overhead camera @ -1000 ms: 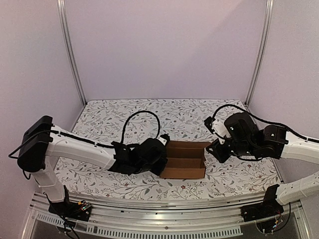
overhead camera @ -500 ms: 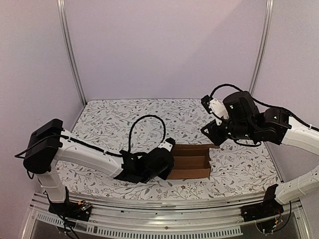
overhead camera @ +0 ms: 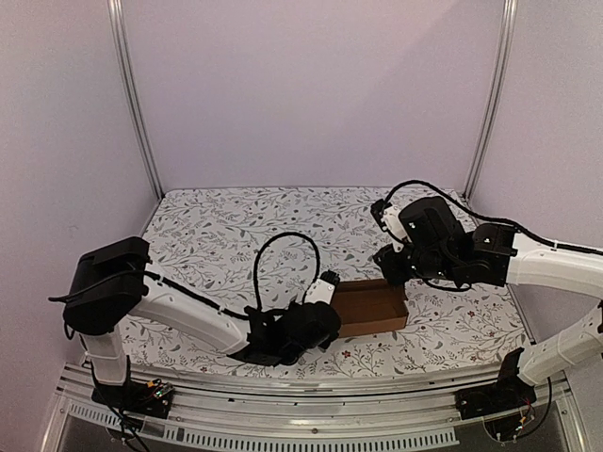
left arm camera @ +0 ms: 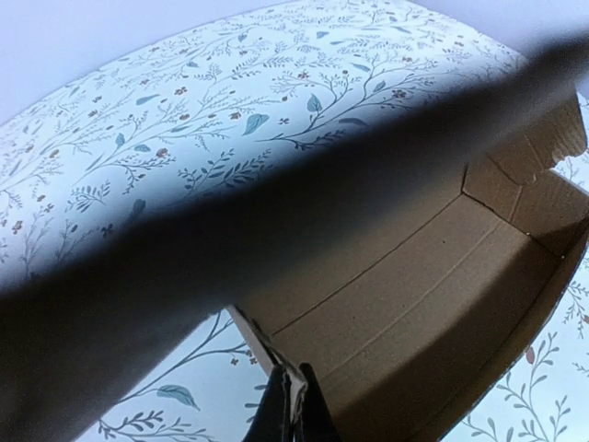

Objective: Fold the paper box

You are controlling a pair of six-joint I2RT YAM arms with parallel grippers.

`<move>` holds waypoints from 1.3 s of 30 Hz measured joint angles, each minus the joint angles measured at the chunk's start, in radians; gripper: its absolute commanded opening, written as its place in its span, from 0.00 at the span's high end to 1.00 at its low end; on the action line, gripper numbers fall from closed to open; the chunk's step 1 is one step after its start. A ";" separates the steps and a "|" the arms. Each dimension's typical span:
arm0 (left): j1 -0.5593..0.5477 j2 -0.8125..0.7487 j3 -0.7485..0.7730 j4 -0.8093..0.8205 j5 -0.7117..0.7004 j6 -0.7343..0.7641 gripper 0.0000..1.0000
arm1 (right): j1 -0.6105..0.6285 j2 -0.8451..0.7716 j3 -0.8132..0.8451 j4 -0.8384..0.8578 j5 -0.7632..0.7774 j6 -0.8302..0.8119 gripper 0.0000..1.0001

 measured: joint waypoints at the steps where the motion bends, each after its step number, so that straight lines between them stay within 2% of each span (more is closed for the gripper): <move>1: -0.004 0.007 0.000 0.011 -0.010 0.000 1.00 | 0.000 0.001 -0.010 0.008 0.003 0.007 0.85; 9: -0.026 0.058 0.012 0.069 -0.067 0.007 1.00 | -0.010 0.030 -0.077 0.084 0.018 0.058 0.88; 17: -0.032 0.080 0.012 0.108 -0.074 0.002 0.89 | -0.012 0.042 -0.145 0.129 0.016 0.094 0.93; 26: -0.036 0.087 0.012 0.117 -0.087 -0.014 0.58 | -0.013 0.055 -0.208 0.170 -0.003 0.129 0.96; 32: -0.041 0.060 -0.006 0.086 -0.085 -0.038 0.42 | -0.013 0.084 -0.233 0.200 -0.010 0.145 0.97; 33: -0.043 0.049 -0.018 0.079 -0.077 -0.044 0.32 | -0.013 0.090 -0.235 0.203 -0.011 0.146 0.98; 34: -0.046 0.037 -0.028 0.073 -0.068 -0.048 0.28 | -0.013 0.097 -0.236 0.206 -0.013 0.147 0.98; 39: -0.064 -0.050 -0.089 0.011 0.014 -0.072 0.25 | -0.013 0.141 -0.244 0.249 -0.024 0.154 0.99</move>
